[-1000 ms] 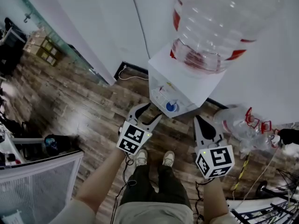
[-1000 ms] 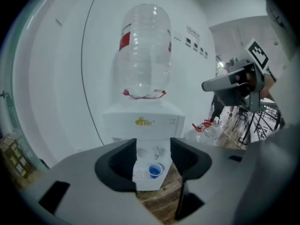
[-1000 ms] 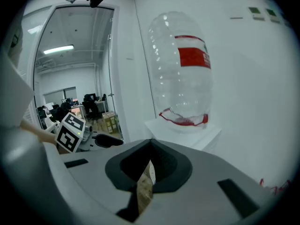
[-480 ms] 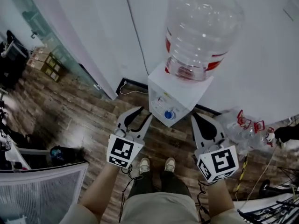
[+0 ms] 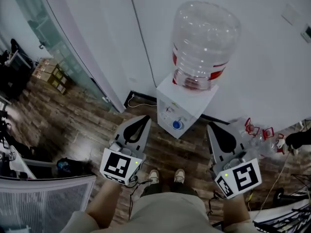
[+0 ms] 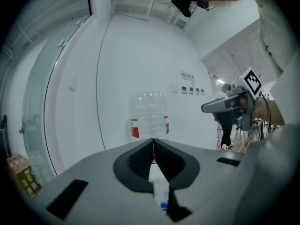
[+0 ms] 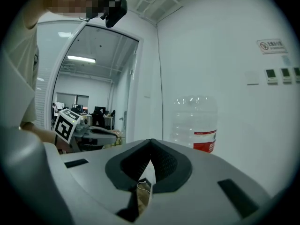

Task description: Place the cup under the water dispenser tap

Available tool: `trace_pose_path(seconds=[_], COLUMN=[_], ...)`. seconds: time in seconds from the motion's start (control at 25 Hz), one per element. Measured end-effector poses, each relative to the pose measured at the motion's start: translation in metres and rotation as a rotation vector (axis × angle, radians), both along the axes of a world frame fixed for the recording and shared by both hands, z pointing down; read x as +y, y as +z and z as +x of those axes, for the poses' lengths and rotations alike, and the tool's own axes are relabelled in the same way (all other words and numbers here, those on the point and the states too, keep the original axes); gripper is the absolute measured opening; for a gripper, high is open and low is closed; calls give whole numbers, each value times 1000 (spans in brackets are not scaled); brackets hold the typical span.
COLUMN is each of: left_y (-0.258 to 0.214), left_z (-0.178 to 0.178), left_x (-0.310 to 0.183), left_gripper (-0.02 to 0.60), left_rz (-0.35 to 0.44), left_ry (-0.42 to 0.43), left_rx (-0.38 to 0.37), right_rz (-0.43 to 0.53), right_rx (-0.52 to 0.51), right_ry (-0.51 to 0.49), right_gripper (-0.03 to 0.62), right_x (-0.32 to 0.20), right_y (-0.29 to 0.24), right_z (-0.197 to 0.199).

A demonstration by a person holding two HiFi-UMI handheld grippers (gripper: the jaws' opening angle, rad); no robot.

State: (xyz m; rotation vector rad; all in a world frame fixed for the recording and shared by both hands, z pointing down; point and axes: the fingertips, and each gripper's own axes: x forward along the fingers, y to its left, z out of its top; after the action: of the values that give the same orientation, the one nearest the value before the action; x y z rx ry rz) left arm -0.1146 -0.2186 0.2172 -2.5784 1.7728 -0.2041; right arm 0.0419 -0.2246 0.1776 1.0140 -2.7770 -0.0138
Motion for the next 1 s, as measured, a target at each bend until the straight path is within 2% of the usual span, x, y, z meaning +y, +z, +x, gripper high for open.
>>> trace_pose_path(seconds=[0.2,0.36,0.56,1.0], left_y=[-11,-10,-6,-12], left_z=[6,15,17,16], left_x=[16,26,29,28], left_gripper=[8,7,6,6], left_rz=[4,11,-9,-4], left_ry=[13,33,27,14], left_rx=[9,4,11,-13], right_rz=[19,51,-15,7], right_rx=[21,78,56,61], right_ry=[28,24,6,19], right_gripper=[6,6,6,6], right_x=[14,20,19,14], right_y=[-11,-6,7,3], right_z=[11,10,9,15])
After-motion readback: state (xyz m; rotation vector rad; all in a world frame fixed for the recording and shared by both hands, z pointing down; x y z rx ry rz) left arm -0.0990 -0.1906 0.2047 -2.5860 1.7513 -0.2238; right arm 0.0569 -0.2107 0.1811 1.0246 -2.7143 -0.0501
